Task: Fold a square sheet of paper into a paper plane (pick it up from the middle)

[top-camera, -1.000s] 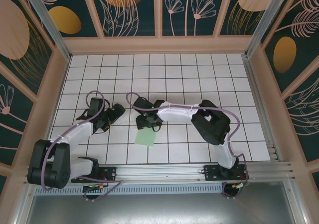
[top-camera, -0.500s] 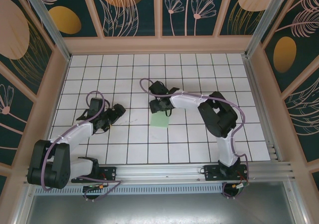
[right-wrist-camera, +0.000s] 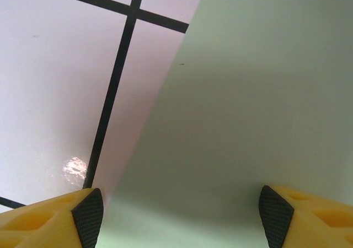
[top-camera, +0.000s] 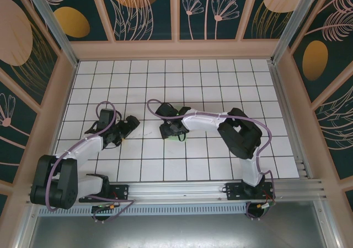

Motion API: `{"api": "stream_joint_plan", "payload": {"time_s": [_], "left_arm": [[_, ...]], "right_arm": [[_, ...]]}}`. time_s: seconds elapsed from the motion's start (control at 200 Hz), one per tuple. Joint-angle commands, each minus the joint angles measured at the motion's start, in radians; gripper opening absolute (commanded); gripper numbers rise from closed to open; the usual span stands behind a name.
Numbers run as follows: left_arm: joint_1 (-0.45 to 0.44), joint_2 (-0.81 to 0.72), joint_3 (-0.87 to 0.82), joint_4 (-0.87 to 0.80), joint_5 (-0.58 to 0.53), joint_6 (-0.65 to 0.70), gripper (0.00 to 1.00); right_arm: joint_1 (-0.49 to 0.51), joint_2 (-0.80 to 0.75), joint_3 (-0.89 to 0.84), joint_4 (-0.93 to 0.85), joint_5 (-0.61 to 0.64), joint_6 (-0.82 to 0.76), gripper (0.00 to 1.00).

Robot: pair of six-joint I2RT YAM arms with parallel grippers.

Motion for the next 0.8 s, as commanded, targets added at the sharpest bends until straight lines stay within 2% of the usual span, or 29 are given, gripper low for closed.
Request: {"api": "stream_joint_plan", "payload": {"time_s": [0.0, 0.235, 0.385, 0.525, 0.721, 0.796], "left_arm": [[0.008, 0.003, -0.016, 0.022, 0.017, 0.013, 0.98], [0.007, 0.006, -0.017, 0.025, 0.023, 0.013, 0.99], [0.008, 0.009, -0.018, 0.028, 0.029, 0.013, 0.98], [0.008, 0.014, -0.020, 0.033, 0.037, 0.013, 0.98], [0.008, 0.016, -0.021, 0.044, 0.055, 0.012, 0.99], [0.007, 0.016, -0.021, 0.046, 0.063, 0.015, 0.98]], "right_arm": [[0.005, 0.033, -0.001, -0.046, 0.003, 0.015, 0.77], [-0.001, 0.047, -0.041, -0.035, 0.005, 0.012, 0.69], [-0.025, 0.017, -0.085, 0.015, -0.044, -0.010, 0.59], [-0.042, 0.010, -0.100, 0.023, -0.037, -0.022, 0.52], [-0.070, -0.013, -0.137, 0.076, -0.111, -0.052, 0.52], [-0.093, -0.036, -0.166, 0.116, -0.205, -0.067, 0.54]]}}
